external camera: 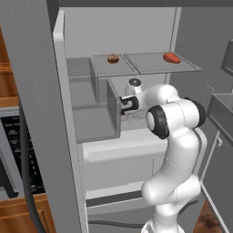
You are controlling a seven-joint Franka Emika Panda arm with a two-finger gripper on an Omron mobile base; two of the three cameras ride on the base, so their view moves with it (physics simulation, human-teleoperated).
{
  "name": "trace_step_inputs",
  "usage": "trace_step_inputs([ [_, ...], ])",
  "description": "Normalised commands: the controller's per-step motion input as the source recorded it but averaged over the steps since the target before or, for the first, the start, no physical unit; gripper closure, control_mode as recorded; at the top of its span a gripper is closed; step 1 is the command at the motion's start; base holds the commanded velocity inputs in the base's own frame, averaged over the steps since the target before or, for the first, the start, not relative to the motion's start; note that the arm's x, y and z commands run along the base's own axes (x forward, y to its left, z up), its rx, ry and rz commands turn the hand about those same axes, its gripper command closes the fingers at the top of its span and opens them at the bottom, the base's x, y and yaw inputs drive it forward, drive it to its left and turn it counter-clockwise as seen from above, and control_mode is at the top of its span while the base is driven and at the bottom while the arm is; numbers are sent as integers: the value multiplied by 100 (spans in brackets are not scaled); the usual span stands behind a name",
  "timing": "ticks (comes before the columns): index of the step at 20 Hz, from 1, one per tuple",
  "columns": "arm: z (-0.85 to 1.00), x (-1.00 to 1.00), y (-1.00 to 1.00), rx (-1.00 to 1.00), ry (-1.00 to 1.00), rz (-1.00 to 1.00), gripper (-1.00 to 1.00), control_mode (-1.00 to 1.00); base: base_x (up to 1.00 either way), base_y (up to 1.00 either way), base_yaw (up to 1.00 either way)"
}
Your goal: Gather the sweet potato and mushroom from the fridge and place them on a tray on the dining counter. Then gather the chicken drumstick and fish from the fridge and place them on the other tray.
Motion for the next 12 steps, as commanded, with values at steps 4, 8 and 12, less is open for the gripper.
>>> trace_step_inputs([
  [4, -14, 27, 1, 0, 0, 1, -100, -100, 0, 0, 0],
  [8, -18, 24, 2, 0, 0, 1, -100, -100, 0, 0, 0],
  [12, -31, 12, 6, -3, 0, 1, 100, -100, 0, 0, 0],
])
